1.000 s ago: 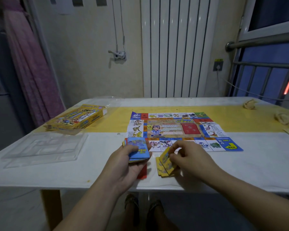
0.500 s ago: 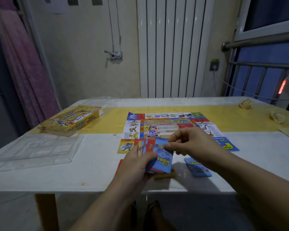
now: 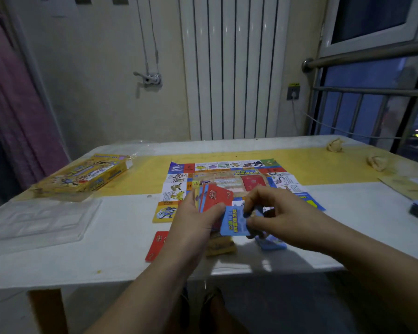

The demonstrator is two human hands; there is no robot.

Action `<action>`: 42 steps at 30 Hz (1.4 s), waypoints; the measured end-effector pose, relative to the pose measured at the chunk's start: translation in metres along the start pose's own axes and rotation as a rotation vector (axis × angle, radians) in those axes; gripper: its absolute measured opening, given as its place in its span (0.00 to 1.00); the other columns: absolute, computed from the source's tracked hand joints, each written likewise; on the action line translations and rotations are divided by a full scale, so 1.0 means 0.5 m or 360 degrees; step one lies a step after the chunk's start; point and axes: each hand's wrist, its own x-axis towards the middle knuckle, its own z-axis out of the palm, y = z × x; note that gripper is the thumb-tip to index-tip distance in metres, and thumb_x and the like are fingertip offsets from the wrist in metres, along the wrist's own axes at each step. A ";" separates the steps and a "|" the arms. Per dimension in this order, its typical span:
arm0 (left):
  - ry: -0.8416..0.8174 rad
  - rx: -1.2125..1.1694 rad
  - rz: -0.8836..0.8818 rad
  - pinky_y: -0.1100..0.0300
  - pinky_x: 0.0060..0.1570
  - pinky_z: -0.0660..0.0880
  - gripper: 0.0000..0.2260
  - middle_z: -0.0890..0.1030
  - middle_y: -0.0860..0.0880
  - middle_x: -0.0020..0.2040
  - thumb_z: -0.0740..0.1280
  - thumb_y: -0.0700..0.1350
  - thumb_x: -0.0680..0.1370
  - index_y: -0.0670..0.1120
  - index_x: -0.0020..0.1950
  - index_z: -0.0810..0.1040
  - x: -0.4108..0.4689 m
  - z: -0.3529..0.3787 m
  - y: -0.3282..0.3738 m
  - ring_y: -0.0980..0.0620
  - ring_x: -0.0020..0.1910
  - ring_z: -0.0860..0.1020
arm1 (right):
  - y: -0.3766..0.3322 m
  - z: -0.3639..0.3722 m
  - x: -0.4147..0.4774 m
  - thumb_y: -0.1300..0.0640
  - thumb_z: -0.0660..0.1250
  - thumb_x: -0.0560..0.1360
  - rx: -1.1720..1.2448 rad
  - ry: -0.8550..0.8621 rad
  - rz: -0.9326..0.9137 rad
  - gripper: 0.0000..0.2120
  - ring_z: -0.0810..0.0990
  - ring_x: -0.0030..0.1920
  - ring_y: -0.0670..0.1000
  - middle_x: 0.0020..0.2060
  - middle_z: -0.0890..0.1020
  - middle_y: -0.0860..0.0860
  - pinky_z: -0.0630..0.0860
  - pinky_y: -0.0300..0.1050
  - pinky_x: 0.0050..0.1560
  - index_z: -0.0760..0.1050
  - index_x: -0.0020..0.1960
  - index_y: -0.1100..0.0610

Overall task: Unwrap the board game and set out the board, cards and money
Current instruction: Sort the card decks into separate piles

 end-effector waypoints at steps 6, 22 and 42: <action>0.0016 -0.0142 -0.0127 0.57 0.38 0.78 0.06 0.84 0.48 0.38 0.66 0.37 0.77 0.46 0.51 0.76 0.019 0.029 0.003 0.53 0.35 0.82 | 0.030 -0.053 0.005 0.59 0.67 0.76 0.0173 0.0170 0.0087 0.07 0.76 0.32 0.39 0.36 0.84 0.49 0.69 0.28 0.31 0.84 0.44 0.54; -0.0175 -0.0209 -0.0437 0.51 0.32 0.80 0.11 0.85 0.40 0.44 0.64 0.34 0.77 0.43 0.58 0.73 -0.032 0.009 -0.004 0.46 0.34 0.82 | 0.076 -0.019 -0.004 0.41 0.63 0.75 -0.0857 0.0220 0.0183 0.15 0.77 0.45 0.43 0.47 0.83 0.45 0.70 0.41 0.43 0.82 0.54 0.47; 0.0262 -0.0471 0.0081 0.63 0.32 0.79 0.11 0.85 0.46 0.39 0.57 0.32 0.78 0.43 0.52 0.75 -0.032 -0.150 0.056 0.52 0.36 0.84 | -0.027 0.067 0.104 0.59 0.70 0.74 0.0403 0.0135 0.0048 0.05 0.76 0.29 0.37 0.35 0.81 0.49 0.70 0.30 0.31 0.78 0.48 0.51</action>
